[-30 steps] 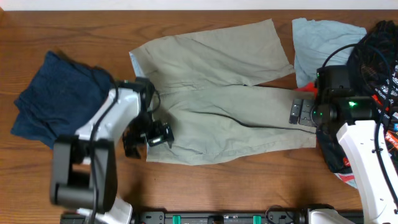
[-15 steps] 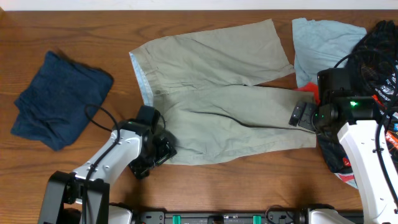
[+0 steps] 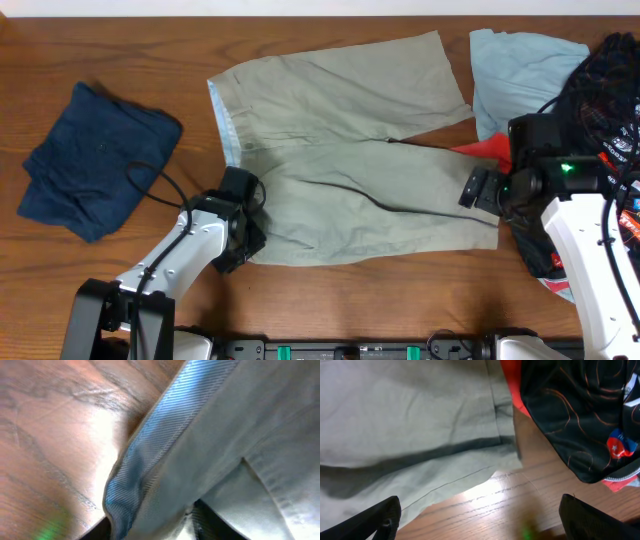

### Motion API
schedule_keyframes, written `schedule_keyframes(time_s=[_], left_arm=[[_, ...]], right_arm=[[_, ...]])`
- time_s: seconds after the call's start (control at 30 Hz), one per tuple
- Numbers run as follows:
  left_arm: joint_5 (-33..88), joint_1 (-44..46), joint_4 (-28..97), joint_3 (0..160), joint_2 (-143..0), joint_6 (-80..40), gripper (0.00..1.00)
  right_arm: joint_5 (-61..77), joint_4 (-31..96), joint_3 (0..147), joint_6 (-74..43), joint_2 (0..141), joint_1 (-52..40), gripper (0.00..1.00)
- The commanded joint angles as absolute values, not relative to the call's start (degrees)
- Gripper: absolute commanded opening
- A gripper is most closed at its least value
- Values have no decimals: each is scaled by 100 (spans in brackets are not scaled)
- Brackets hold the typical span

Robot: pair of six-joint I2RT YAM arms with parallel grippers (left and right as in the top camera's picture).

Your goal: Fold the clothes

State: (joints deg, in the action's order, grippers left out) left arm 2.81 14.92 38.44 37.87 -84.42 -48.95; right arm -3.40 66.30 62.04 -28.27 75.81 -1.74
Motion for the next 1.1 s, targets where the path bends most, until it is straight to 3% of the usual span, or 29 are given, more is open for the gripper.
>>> schedule_keyframes(time_s=[0.0,0.03,0.1,0.43,0.73,1.07], left_arm=[[-231,1481,3859,3736,-8462,-4834,24],[-246,1481,3859,3741,-8442,-4792,12],[-246,1481,3868,3758,-8342,-4619,6],[-263,1481,4617,3839,-7061,-4176,6],[-261,1481,5009,3837,-6591,-4156,6],[-294,1481,5122,3826,-6591,-4158,6]], right_arm=[[-316,6598,5986,-3000,7618,-108,99],[-316,6598,5929,-3044,7618,-108,99],[-279,6598,5784,-3138,7618,-108,99],[1186,6375,4827,-3194,7618,-119,99],[539,5391,4064,-3376,7618,-113,99],[397,4250,4552,-2421,7616,-113,81]])
